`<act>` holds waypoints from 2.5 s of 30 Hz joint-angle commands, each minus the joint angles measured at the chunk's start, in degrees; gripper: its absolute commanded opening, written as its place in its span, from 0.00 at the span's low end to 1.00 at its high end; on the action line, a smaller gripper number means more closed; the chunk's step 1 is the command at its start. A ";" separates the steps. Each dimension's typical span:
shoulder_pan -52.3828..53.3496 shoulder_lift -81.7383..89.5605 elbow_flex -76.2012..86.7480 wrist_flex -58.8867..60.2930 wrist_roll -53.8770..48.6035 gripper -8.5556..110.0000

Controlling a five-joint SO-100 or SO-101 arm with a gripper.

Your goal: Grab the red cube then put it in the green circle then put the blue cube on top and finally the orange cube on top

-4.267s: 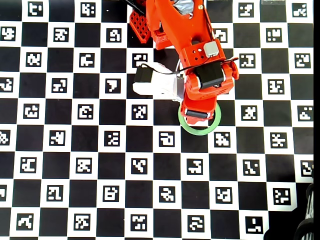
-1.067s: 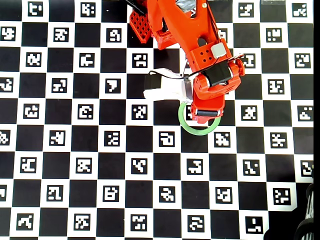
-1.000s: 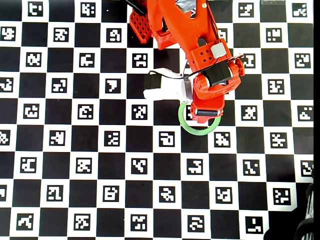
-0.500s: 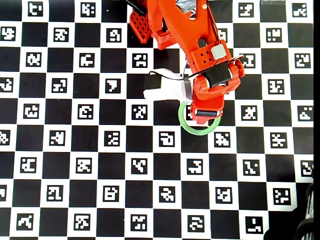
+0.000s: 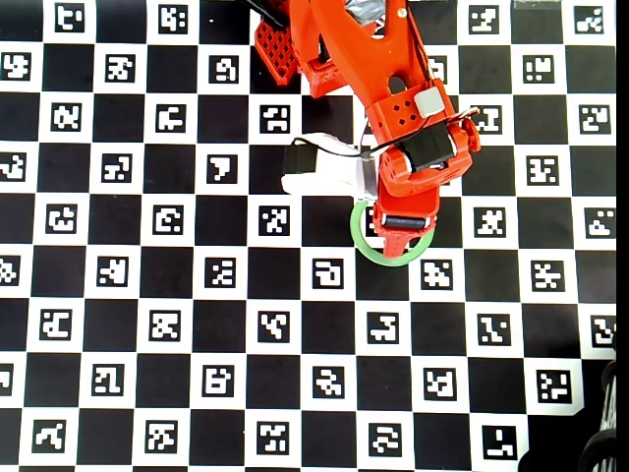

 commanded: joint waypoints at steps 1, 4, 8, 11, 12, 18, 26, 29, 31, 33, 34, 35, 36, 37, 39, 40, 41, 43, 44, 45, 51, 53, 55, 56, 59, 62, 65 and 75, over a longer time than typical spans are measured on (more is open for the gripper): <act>-0.70 3.69 -0.79 1.32 -0.44 0.37; -1.05 6.15 -1.49 2.55 -0.88 0.37; -1.32 9.05 -3.60 5.19 -1.23 0.37; -1.23 11.16 -5.54 7.12 -1.41 0.37; -1.14 11.95 -5.98 7.56 -1.49 0.37; 0.62 16.88 -6.77 8.96 -3.52 0.37; 8.26 22.24 -3.34 7.21 -12.48 0.32; 11.51 26.28 0.18 4.92 -16.70 0.31; 13.45 29.27 2.99 2.64 -19.42 0.29; 14.85 32.08 5.71 0.88 -22.24 0.26; 15.56 33.66 7.21 0.18 -23.91 0.24; 16.26 35.07 8.61 -0.53 -25.14 0.23; 17.05 36.39 10.28 -1.41 -26.37 0.21; 17.84 37.71 11.87 -2.55 -27.77 0.18; 19.42 39.81 14.59 -4.66 -30.59 0.14; 20.30 40.61 15.82 -5.89 -31.99 0.12; 21.18 41.40 17.05 -7.29 -33.13 0.09; 22.94 43.24 19.42 -10.20 -35.24 0.05; 23.47 44.30 20.65 -11.34 -36.91 0.04; 23.55 45.35 21.80 -11.95 -39.37 0.03; 23.55 49.22 28.13 -14.94 -47.81 0.02; 23.64 50.98 30.85 -16.88 -49.13 0.02; 23.82 53.70 34.19 -19.16 -51.15 0.02; 23.82 54.93 35.60 -19.95 -52.47 0.02; 23.82 58.54 40.25 -22.94 -58.62 0.02; 23.91 61.88 44.65 -24.35 -64.07 0.02; 23.99 65.92 50.54 -27.42 -70.49 0.02; 23.82 74.97 63.11 -32.70 -82.18 0.02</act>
